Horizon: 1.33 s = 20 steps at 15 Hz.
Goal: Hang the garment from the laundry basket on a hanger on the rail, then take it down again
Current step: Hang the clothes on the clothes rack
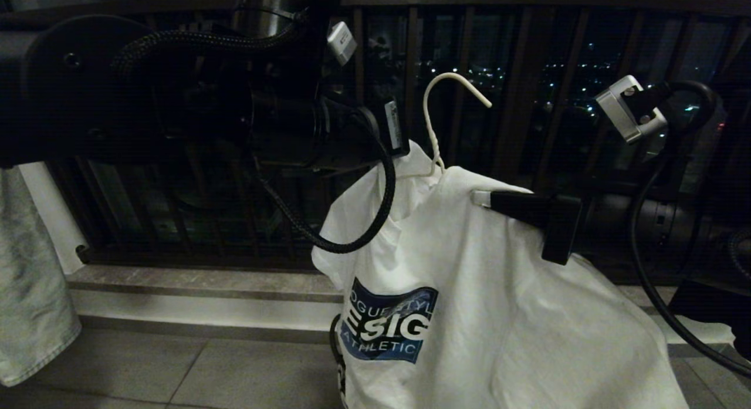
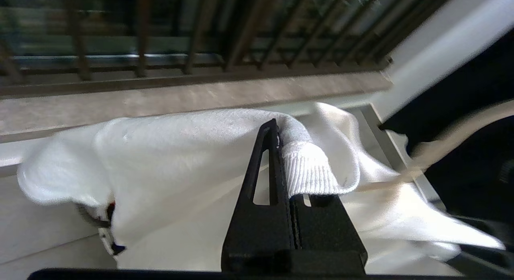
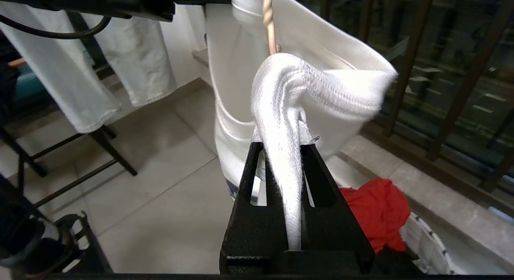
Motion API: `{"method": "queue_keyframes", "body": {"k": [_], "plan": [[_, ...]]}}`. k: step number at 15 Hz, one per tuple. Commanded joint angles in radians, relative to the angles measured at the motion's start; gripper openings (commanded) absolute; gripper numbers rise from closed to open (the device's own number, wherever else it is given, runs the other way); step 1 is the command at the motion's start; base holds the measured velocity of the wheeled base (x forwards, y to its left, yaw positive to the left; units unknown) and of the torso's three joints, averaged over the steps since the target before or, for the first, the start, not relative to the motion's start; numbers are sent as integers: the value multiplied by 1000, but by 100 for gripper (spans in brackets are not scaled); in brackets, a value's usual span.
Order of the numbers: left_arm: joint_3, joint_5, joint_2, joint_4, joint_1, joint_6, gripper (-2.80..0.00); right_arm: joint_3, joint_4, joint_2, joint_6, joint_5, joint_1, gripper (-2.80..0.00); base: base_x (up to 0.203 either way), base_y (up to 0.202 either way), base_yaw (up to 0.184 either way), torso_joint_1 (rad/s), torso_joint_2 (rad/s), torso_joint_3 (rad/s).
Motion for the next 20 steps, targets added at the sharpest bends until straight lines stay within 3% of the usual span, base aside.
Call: {"method": "queue_keyframes", "body": {"k": [1,5,10,20], "plan": [[2,15,-5,2,-44,-3,-280,4,-4,8,2,4,4,-280,0,0,0,0,0,0],[39,64,-54,3,-117,-3,-280,14,-86,44,35,12,4,-280,0,0,0,0,0,0],[84,101,-64,100,-118,-5,-280,14,-91,61,39,13,4,-280,0,0,0,0,0,0],[138,103,-90,103,-165,-2,-280,14,-96,86,39,13,4,-280,0,0,0,0,0,0]]}}
